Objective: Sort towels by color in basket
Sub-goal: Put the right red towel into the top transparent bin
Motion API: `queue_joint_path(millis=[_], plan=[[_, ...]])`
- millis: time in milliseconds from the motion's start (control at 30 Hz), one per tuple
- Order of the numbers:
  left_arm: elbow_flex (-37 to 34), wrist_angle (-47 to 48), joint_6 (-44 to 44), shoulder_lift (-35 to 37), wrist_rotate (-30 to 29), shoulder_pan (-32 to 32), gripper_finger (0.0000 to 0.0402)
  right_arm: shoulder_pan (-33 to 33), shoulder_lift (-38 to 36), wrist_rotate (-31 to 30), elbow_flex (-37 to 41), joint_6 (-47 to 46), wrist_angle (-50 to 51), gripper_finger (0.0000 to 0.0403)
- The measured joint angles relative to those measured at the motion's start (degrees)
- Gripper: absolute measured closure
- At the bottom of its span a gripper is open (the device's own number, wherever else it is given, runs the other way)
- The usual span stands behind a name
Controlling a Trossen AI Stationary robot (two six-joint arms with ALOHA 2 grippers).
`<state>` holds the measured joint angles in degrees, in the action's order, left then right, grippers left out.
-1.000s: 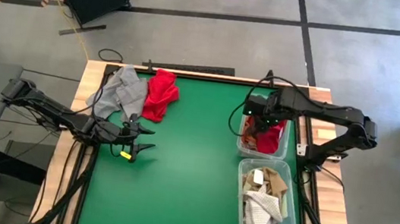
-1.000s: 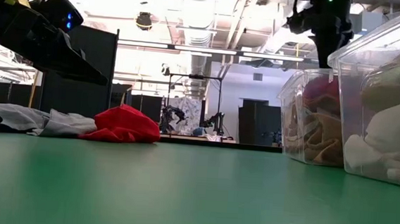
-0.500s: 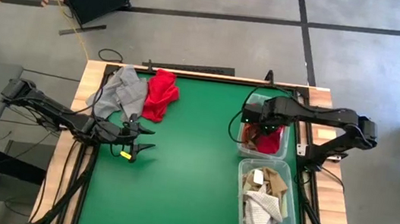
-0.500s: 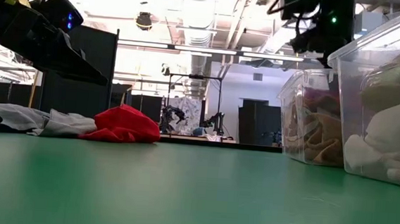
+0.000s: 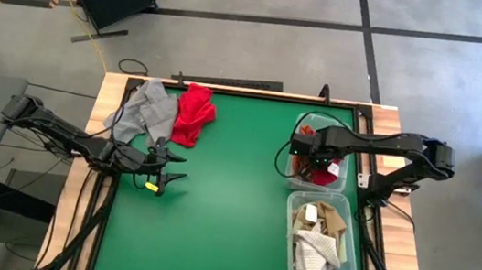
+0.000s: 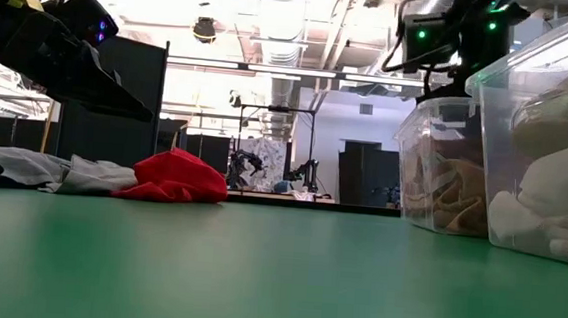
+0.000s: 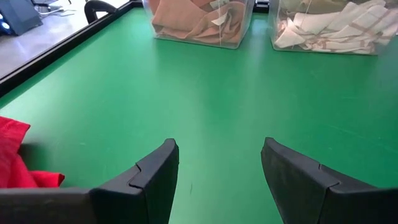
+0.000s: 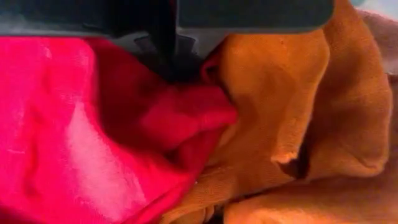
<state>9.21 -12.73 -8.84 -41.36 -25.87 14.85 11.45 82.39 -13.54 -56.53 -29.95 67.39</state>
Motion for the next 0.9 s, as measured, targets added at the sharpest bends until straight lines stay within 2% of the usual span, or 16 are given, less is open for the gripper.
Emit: queue_joint_path(millis=[233,533,900], plan=[[0.0,0.0,0.0,0.0,0.0,0.0,0.0185,-0.7,0.0,0.2,-4.1,0.0,3.1,0.0366],[0.0,0.0,0.0,0.0,0.0,0.0,0.0185,-2.3,0.0,-0.2,-16.5,0.0,12.1,0.0361],[0.0,0.4,0.2,0.0,0.0,0.0,0.0185,-5.4,0.0,-1.5,-25.1,4.3,11.3,0.0361]])
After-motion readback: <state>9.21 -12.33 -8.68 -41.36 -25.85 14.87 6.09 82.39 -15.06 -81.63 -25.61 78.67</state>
